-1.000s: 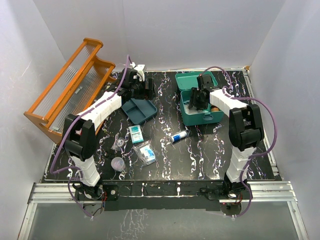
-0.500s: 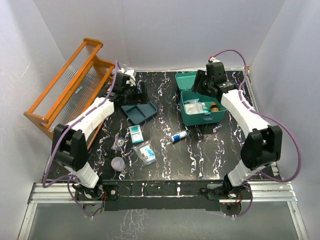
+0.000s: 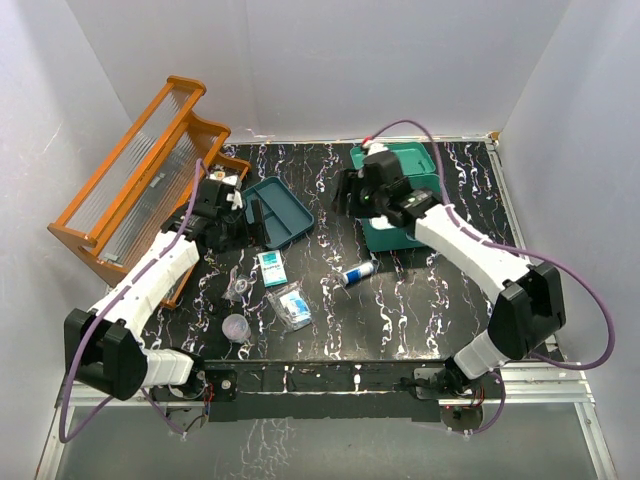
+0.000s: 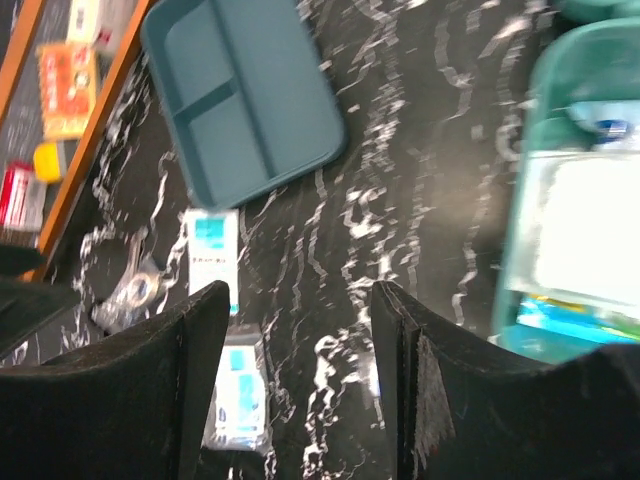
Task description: Organize the medicine kit
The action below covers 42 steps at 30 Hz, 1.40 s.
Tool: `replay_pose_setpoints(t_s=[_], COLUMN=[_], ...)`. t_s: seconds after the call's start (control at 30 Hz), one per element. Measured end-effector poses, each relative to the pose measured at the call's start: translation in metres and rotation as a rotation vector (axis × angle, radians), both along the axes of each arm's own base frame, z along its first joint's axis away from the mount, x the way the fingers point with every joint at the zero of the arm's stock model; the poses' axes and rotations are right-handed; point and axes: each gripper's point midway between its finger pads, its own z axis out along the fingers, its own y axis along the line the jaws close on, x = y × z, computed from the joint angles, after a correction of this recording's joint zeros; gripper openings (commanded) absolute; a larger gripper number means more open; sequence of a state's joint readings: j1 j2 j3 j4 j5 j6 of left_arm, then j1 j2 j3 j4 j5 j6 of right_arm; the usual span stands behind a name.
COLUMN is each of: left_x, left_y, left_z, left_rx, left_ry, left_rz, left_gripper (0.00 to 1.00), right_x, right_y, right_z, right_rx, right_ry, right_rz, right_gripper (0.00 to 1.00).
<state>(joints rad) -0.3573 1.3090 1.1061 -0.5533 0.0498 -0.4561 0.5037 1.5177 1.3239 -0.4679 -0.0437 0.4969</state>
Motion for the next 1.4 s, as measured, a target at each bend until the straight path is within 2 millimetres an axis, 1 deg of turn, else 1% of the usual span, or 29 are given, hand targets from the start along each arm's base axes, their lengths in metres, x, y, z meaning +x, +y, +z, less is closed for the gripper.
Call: replay_pose_setpoints(t_s=[0.07,0.13,0.23,0.33,0.47,0.57,0.63,0.77,0.8,0.87,0.97,1.1,1.17,1.4], left_x=[-0.011,-0.017,-0.016,-0.016,-0.017,-0.018,-0.02,-0.022,-0.022,-0.023,-0.023,-0.024,-0.025,-0.027], left_y=[0.006,0.011,0.018,0.028,0.04,0.046,0.048,0.05,0.05,0.05,0.05,0.05,0.051,0.052], left_z=[-0.011,-0.016,-0.005,0.015,0.047,0.065,0.074,0.081,0.082,0.083,0.083,0.084,0.086,0.091], left_rx=[0.014,0.025,0.028,0.029,0.024,0.015,0.008,-0.001,-0.002,-0.002,0.0,0.003,0.002,-0.003], left_ry=[0.044,0.068,0.029,-0.051,-0.167,-0.237,-0.269,-0.295,-0.298,-0.3,-0.301,-0.307,-0.314,-0.331], left_rz=[0.029,0.06,0.109,0.155,0.2,0.221,0.227,0.227,0.226,0.224,0.221,0.216,0.215,0.214], left_gripper=[0.84,0.83,0.83,0.83,0.83,0.83,0.83,0.84,0.84,0.84,0.84,0.84,0.84,0.84], right_x=[-0.015,-0.034,-0.063,-0.098,-0.139,-0.166,-0.184,-0.209,-0.211,-0.211,-0.204,-0.194,-0.192,-0.181], right_y=[0.024,0.048,0.076,0.096,0.106,0.112,0.115,0.115,0.115,0.115,0.118,0.127,0.13,0.13], right_z=[-0.005,-0.012,-0.03,-0.058,-0.101,-0.129,-0.148,-0.179,-0.183,-0.186,-0.181,-0.177,-0.177,-0.172], right_rx=[-0.028,-0.063,-0.126,-0.207,-0.324,-0.405,-0.458,-0.536,-0.545,-0.547,-0.541,-0.538,-0.538,-0.547], right_ry=[-0.006,-0.01,0.003,0.047,0.128,0.181,0.22,0.286,0.297,0.306,0.29,0.27,0.264,0.232], right_rz=[0.062,0.134,0.23,0.33,0.44,0.514,0.556,0.591,0.587,0.569,0.538,0.504,0.498,0.443], right_gripper=[0.57,0.58,0.58,0.58,0.58,0.58,0.57,0.56,0.56,0.55,0.54,0.58,0.59,0.53])
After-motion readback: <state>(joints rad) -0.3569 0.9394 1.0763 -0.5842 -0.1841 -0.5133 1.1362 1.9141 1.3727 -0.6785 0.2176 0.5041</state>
